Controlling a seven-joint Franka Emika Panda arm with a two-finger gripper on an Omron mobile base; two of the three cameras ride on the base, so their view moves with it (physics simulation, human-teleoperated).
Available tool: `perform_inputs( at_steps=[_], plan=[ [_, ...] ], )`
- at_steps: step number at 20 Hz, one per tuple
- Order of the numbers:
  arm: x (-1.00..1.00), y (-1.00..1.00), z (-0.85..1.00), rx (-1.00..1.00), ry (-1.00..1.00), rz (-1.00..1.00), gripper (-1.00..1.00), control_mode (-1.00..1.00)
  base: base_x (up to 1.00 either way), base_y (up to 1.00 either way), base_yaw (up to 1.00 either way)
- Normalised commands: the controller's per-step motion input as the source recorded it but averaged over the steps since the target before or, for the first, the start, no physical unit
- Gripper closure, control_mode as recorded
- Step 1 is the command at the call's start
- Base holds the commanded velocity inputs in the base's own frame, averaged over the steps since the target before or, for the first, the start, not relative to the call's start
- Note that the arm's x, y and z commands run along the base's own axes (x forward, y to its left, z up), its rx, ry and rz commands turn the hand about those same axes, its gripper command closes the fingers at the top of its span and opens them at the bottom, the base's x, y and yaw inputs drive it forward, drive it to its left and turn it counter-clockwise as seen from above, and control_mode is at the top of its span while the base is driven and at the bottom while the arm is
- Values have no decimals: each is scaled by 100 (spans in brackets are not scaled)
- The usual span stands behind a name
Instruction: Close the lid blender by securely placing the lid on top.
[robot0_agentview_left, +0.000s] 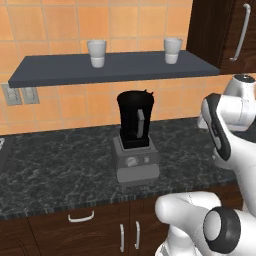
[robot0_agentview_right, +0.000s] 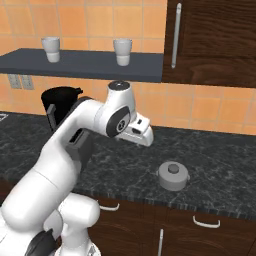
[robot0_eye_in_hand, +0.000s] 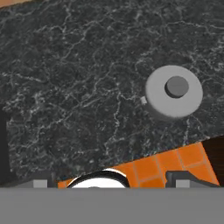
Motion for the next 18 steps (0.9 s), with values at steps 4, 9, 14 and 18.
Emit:
perform_inputs(
  at_steps=[4,9,14,18],
  plan=[
    [-1,-100,-58,0,16,-32,-100,-100,0,0,0],
    [4,-98,-60,3,18,-12,-100,-100,0,0,0],
    [0,-37,-18,2,2,-3,-100,-100,0,0,0],
    [19,-2,-3,0,0,-1,-100,-100,0,0,0]
  ],
)
